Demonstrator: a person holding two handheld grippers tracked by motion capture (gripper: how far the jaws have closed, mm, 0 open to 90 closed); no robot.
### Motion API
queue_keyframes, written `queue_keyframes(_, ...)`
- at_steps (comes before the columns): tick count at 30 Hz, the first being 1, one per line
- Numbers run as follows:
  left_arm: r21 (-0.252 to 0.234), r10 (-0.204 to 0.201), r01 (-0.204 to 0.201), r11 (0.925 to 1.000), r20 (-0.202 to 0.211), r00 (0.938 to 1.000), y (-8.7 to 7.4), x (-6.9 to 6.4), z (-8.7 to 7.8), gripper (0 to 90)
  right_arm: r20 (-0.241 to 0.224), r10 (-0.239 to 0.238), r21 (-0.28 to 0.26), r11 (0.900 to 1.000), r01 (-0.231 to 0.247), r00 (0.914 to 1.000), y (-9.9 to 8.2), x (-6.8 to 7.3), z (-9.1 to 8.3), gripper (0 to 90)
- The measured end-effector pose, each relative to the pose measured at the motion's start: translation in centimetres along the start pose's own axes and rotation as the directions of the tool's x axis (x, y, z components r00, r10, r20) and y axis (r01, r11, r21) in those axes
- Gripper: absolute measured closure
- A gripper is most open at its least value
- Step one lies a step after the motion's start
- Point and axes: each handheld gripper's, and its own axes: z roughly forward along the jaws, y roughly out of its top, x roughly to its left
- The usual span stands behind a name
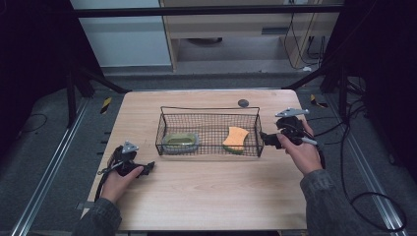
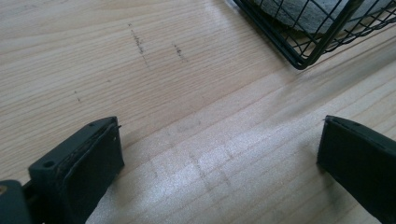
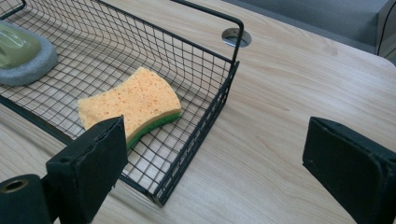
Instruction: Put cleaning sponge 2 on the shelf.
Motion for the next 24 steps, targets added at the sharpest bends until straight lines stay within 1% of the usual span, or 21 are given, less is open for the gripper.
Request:
queue_keyframes(5,0.000,0.000,0.000,1.0000,0.000,1.0000,0.0,0.0,0.0,0.0,0.025,0.000,0.006,1.0000,0.000,0.9997,-1.3,-0.6,-0.4,7.3)
queue_keyframes(9,0.000,0.000,0.000,1.0000,-0.001,1.0000,0.0,0.0,0.0,0.0,0.033,0.028,-0.002,0.9996,-0.027,0.9991,-2.3,-1.3,-1.0,8.3)
queue_keyframes(10,0.000,-0.001,0.001,1.0000,-0.001,1.0000,0.0,0.0,0.0,0.0,0.031,0.044,-0.003,0.9990,-0.044,0.9985,-2.9,-1.5,-1.3,8.8)
queue_keyframes(11,0.000,0.000,0.000,1.0000,-0.001,1.0000,0.0,0.0,0.0,0.0,0.031,0.044,-0.003,0.9990,-0.044,0.9985,-2.9,-1.5,-1.3,8.8)
queue_keyframes(16,0.000,-0.001,0.001,1.0000,-0.002,1.0000,0.0,0.0,0.0,0.0,0.030,0.083,-0.011,0.9965,-0.083,0.9961,-4.7,-2.3,-2.0,9.4)
queue_keyframes(18,0.000,-0.002,0.002,1.0000,-0.002,1.0000,0.0,0.0,0.0,0.0,0.040,0.097,-0.014,0.9952,-0.097,0.9945,-5.8,-2.8,-2.2,9.8)
queue_keyframes(19,0.000,-0.002,0.002,1.0000,-0.002,1.0000,0.0,0.0,0.0,0.0,0.040,0.097,-0.014,0.9952,-0.097,0.9945,-5.8,-2.8,-2.2,9.8)
queue_keyframes(20,0.000,-0.002,0.002,1.0000,-0.002,1.0000,0.0,0.0,0.0,0.0,0.043,0.100,-0.006,0.9950,-0.100,0.9941,-6.4,-3.1,-2.2,9.9)
queue_keyframes(21,0.000,-0.002,0.002,1.0000,-0.002,1.0000,0.0,0.0,0.0,0.0,0.043,0.100,-0.006,0.9950,-0.100,0.9941,-6.4,-3.1,-2.2,9.9)
queue_keyframes(23,0.000,-0.002,0.002,1.0000,-0.002,1.0000,0.0,0.0,0.0,0.0,0.048,0.102,0.000,0.9947,-0.102,0.9936,-7.0,-3.4,-2.1,10.0)
queue_keyframes(24,0.000,-0.002,0.002,1.0000,-0.002,1.0000,0.0,0.0,0.0,0.0,0.045,0.115,0.008,0.9933,-0.115,0.9924,-7.3,-3.5,-1.9,10.0)
